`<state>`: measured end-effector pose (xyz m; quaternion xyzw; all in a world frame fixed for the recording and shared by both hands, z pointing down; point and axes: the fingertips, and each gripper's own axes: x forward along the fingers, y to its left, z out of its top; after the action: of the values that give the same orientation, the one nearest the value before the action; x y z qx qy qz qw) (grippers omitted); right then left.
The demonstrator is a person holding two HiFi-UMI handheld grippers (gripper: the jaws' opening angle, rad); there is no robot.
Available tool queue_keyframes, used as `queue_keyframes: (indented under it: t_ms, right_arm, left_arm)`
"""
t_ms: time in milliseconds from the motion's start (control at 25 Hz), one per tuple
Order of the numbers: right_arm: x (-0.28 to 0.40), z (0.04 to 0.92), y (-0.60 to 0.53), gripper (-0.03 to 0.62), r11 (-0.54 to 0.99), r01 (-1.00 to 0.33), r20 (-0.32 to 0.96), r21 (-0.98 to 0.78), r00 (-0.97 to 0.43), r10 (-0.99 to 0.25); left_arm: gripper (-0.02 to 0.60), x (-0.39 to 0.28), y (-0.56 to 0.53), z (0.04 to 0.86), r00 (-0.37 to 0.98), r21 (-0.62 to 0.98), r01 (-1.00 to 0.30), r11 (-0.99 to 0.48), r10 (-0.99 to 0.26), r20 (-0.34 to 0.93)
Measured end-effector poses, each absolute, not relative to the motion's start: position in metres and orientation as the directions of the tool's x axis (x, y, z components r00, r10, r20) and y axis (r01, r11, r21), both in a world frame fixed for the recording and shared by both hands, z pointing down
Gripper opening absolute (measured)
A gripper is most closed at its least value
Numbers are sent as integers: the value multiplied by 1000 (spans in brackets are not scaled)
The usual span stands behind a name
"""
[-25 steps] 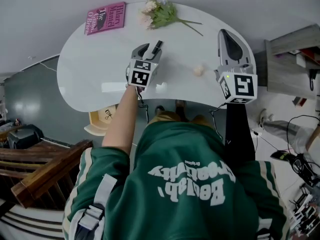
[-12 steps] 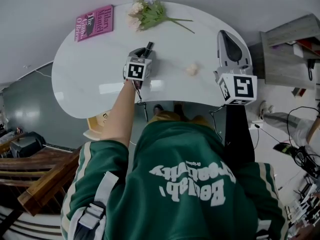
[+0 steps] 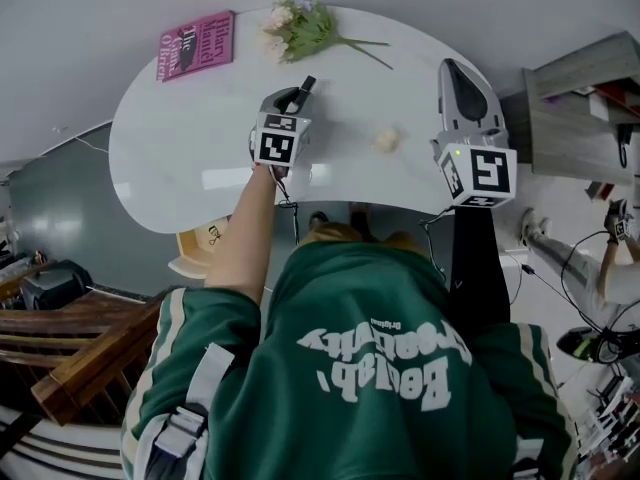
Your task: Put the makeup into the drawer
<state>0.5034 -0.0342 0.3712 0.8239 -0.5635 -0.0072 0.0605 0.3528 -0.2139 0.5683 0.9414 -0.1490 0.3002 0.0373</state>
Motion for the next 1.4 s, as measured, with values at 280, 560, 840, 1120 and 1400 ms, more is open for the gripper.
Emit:
queue_keyframes:
  t_ms: [280, 560, 840, 1120, 1400]
  right_arm:
    - [495, 352, -45, 9, -333, -935, 9, 124, 336, -942]
    - [486, 331, -52, 9, -312, -941, -31, 133, 311, -950]
    - [482, 313, -62, 9, -290, -948, -89, 133, 280, -956]
    - [471, 309, -71, 9, -264, -954, -78, 140, 255, -964]
    - [448, 308, -91, 9, -208, -968, -70, 142, 200, -977]
  left_arm:
    - [110, 362, -208, 460, 866, -61, -322, -945, -320, 384]
    - [110, 356, -203, 372, 912, -68, -342, -937, -348, 216]
    - [110, 349, -192, 305, 932, -71, -349, -934, -354, 75]
    - [110, 332, -192, 295, 923, -51, -381, -923, -383, 40]
    - [110, 302, -202, 294, 896, -80, -441, -894, -444, 25]
